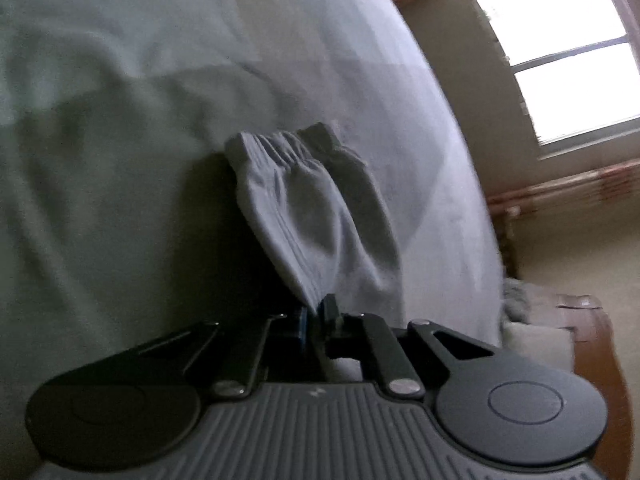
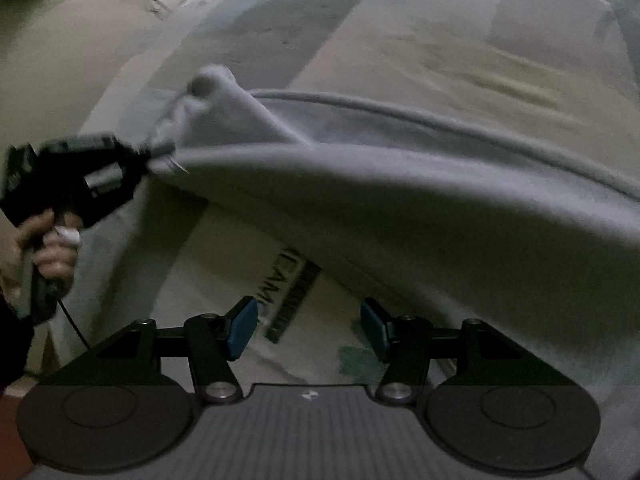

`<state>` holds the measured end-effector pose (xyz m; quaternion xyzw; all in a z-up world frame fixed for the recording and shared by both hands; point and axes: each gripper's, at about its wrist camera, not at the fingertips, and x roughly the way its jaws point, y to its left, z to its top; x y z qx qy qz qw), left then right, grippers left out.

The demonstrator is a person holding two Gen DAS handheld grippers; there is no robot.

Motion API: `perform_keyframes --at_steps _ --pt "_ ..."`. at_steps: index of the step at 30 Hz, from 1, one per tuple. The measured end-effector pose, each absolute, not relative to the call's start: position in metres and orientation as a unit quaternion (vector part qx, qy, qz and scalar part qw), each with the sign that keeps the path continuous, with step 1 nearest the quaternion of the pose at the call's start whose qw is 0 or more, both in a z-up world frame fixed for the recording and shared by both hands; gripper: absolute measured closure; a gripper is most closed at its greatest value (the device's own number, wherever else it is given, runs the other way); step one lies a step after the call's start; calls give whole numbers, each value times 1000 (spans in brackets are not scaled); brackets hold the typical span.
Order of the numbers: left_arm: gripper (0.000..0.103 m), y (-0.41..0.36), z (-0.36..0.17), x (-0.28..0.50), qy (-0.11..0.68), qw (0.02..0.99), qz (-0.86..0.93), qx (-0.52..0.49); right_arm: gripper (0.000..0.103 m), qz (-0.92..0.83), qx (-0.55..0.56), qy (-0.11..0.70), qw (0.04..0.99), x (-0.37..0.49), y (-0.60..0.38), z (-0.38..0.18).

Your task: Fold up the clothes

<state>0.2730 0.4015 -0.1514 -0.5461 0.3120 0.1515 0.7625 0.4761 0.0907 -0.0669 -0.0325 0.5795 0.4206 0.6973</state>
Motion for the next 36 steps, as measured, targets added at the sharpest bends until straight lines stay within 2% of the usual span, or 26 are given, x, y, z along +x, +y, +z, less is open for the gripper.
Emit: perform_keyframes --at_steps 5,8,11,12,13,18,25,30,32,34,36 --pt "96 404 -162 256 327 745 164 -558 41 473 -77 541 691 491 118 -38" --pt "80 409 -152 255 321 762 168 -537 41 497 -119 506 694 508 143 -27" --pt "72 420 -149 257 303 764 179 -541 52 521 -150 481 689 534 179 -28" --pt "70 425 -149 257 297 763 181 -545 62 530 -158 475 685 544 192 -31" --pt "70 433 -152 254 291 759 183 -553 65 538 -166 469 681 554 205 -33" --pt "70 448 -170 257 268 731 181 -601 66 583 -196 472 632 598 275 -61" --pt "69 455 -193 246 237 694 156 -661 64 615 -189 549 534 650 335 -102" --pt "68 453 -199 266 239 693 152 -663 62 655 -187 579 448 650 359 -115" --pt "68 454 -201 272 238 694 146 -664 64 667 -184 578 434 650 372 -118" --pt "67 456 -202 274 238 695 142 -663 75 674 -167 581 426 655 383 -123" --pt "67 460 -202 277 239 698 139 -660 80 677 -148 588 418 660 388 -128"
